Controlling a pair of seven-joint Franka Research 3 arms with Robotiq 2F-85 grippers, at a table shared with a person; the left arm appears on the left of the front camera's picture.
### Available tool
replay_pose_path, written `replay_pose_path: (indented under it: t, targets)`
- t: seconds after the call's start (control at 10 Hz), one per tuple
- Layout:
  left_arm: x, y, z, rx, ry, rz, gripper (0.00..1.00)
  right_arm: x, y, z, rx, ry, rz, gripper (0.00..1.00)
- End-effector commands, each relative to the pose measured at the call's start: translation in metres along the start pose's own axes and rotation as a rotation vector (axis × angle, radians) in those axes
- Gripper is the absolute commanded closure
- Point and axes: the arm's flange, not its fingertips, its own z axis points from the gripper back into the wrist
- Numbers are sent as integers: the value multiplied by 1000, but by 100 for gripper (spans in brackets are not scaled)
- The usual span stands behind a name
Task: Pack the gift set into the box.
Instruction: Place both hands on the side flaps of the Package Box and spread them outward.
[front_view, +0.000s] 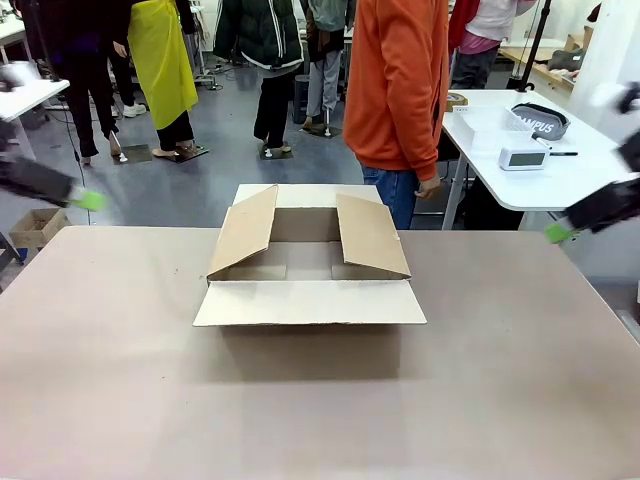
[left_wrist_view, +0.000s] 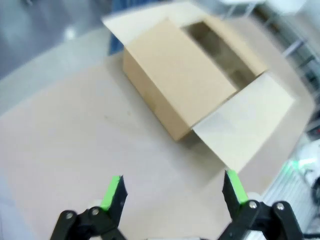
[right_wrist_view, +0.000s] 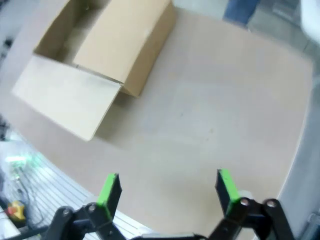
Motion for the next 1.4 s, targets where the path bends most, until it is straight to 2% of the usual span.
replay_pose_path:
  t: [0.0,0.2,0.3,0.4,0.5,0.6,0.9,1.0,1.1,1.3]
  targets:
    - [-154,66,47,-164,-187,249,0,-23,-72,40,228,-172,-406,0]
    - [-211,125,74,-257,-409,462,0,-64,-164,52,468,-305,-643,0]
    - [-239,148,75,-281,-478,556,0,-88,-215,49,588,-432,-805,0]
    - [-257,160,71,-315,-551,603,0,-105,-238,44,596,-552,-919,0]
    - [-261,166,61,-275,-596,673,0,-109,-238,36,506,-560,-948,0]
    - [-254,168,110,-264,-488,591,0,-123,-217,60,408,-297,-730,0]
    - [-254,168,110,-264,-488,591,0,-123,-217,60,408,-297,-730,0]
    - [-260,176,103,-270,-493,629,0,-121,-224,49,434,-313,-802,0]
    - [-213,147,91,-199,-401,542,0,-94,-189,43,404,-282,-707,0]
    - [-97,58,33,-194,-121,239,0,-18,-73,5,281,-182,-474,0]
